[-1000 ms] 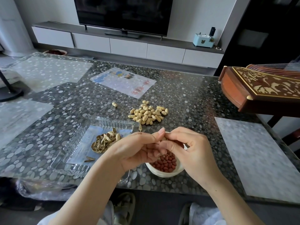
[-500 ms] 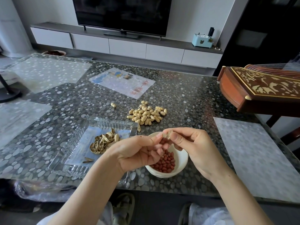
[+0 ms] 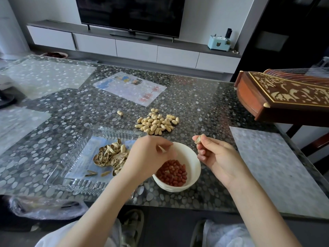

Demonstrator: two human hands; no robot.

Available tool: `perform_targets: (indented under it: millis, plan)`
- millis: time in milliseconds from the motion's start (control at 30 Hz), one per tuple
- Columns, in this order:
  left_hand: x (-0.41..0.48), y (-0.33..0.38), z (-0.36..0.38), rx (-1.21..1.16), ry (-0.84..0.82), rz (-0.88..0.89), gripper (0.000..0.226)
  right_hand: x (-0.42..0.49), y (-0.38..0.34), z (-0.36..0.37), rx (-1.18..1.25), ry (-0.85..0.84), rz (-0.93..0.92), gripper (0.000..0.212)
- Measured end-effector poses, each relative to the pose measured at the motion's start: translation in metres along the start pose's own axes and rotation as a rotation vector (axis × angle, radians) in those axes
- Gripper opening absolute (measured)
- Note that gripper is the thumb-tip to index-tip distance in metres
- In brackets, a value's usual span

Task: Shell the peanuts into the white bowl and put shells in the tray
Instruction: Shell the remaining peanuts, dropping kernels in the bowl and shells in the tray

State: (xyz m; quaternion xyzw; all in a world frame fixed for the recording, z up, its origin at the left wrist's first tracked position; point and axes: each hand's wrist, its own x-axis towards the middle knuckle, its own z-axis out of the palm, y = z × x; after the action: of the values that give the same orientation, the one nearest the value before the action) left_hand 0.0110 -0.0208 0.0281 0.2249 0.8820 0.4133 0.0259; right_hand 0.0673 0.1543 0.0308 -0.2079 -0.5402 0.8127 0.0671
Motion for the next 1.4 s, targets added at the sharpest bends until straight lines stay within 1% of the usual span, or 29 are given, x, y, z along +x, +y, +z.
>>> perform_targets:
  millis: [100,233,300,367,467,567,700,733,767,833,900,967,1000,1067,1133,1167,1267,1400]
  plan:
    - [0.005,-0.011,-0.009,-0.085,0.031,-0.051,0.016,-0.001,0.002,0.001,-0.05,-0.007,-0.029,0.019]
    - [0.011,-0.034,-0.025,-0.116,0.105,-0.197,0.01,-0.006,0.004,0.01,-0.204,-0.092,-0.12,0.016]
    - [0.013,-0.046,-0.034,-0.051,0.137,-0.243,0.011,-0.009,0.008,0.022,-0.321,-0.139,-0.18,0.014]
    - [0.014,-0.059,-0.044,0.023,0.165,-0.285,0.017,-0.009,0.014,0.039,-0.471,-0.173,-0.238,0.013]
    - [0.015,-0.074,-0.055,0.072,0.149,-0.37,0.022,-0.007,0.025,0.066,-0.694,-0.236,-0.323,0.013]
    - [0.016,-0.082,-0.063,0.091,0.122,-0.412,0.023,-0.001,0.036,0.092,-0.912,-0.283,-0.426,0.014]
    - [0.015,-0.084,-0.068,0.083,0.122,-0.424,0.024,0.013,0.045,0.113,-1.116,-0.345,-0.422,0.023]
    - [0.014,-0.083,-0.068,0.079,0.132,-0.422,0.023,0.018,0.044,0.114,-1.141,-0.335,-0.437,0.024]
    - [0.014,-0.083,-0.068,0.076,0.146,-0.415,0.022,0.025,0.042,0.114,-1.165,-0.29,-0.467,0.024]
    - [0.014,-0.081,-0.069,0.065,0.182,-0.397,0.02,0.044,0.036,0.108,-1.23,-0.124,-0.51,0.018]
    - [0.014,-0.079,-0.069,0.045,0.231,-0.377,0.02,0.071,0.031,0.099,-1.338,0.051,-0.424,0.019]
    - [0.015,-0.077,-0.07,0.034,0.27,-0.365,0.02,0.099,0.031,0.091,-1.438,0.15,-0.285,0.029]
    - [0.016,-0.076,-0.071,0.031,0.286,-0.361,0.019,0.112,0.032,0.088,-1.475,0.164,-0.235,0.03]
    - [0.016,-0.077,-0.072,0.024,0.308,-0.355,0.018,0.135,0.036,0.087,-1.513,0.158,-0.171,0.014]
    - [0.016,-0.076,-0.071,0.023,0.317,-0.354,0.016,0.15,0.04,0.088,-1.529,0.163,-0.118,0.013]
    - [0.016,-0.076,-0.07,0.022,0.319,-0.354,0.016,0.153,0.041,0.09,-1.522,0.158,-0.111,0.01]
    - [0.016,-0.075,-0.067,0.015,0.318,-0.346,0.018,0.159,0.046,0.098,-1.539,0.119,-0.117,0.017]
    - [0.018,-0.074,-0.067,0.023,0.313,-0.325,0.019,0.166,0.052,0.102,-1.588,0.138,-0.18,0.007]
